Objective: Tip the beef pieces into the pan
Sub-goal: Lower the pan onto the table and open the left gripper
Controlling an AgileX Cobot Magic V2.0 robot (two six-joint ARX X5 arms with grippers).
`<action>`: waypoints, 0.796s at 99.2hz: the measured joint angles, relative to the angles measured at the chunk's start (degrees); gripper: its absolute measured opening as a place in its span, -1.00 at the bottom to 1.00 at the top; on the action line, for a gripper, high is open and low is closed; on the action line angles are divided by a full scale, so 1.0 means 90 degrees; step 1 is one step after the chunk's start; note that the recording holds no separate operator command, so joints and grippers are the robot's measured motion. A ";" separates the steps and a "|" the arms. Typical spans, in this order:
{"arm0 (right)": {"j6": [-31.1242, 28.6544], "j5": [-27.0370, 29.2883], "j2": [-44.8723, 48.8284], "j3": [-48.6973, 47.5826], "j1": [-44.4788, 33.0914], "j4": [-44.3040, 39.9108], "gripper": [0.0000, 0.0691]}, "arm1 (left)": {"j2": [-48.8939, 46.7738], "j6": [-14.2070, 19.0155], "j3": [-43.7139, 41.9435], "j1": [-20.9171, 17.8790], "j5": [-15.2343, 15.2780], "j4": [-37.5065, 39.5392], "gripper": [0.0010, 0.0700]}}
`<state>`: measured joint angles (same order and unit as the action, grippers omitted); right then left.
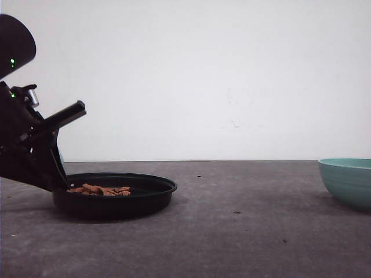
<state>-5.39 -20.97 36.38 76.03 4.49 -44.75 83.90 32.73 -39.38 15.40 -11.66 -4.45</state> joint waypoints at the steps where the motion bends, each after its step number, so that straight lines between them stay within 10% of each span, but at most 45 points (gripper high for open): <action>1: 0.0000 -0.0002 0.0000 0.0000 0.0000 -0.0032 -0.98 | 0.0005 -0.0007 0.0000 0.0000 0.0000 0.0002 -0.96; 25: 0.0000 -0.0002 0.0019 -0.0005 0.0000 -0.0289 -0.98 | 0.0063 -0.0068 -0.0049 0.0000 -0.0012 -0.0053 -0.88; 64: -0.0002 -0.0005 0.0019 -0.0005 0.0000 -0.0262 -0.98 | 0.0032 -0.0070 -0.0109 0.0002 -0.0182 -0.0044 0.98; 79: -0.0002 -0.0005 0.0019 -0.0005 0.0000 -0.0262 -0.98 | -0.0163 -0.0134 -0.0102 -0.0075 -0.0075 -0.0214 0.98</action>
<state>-5.41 -21.02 36.56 75.99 4.49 -47.11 82.43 31.53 -40.29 14.72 -12.34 -6.37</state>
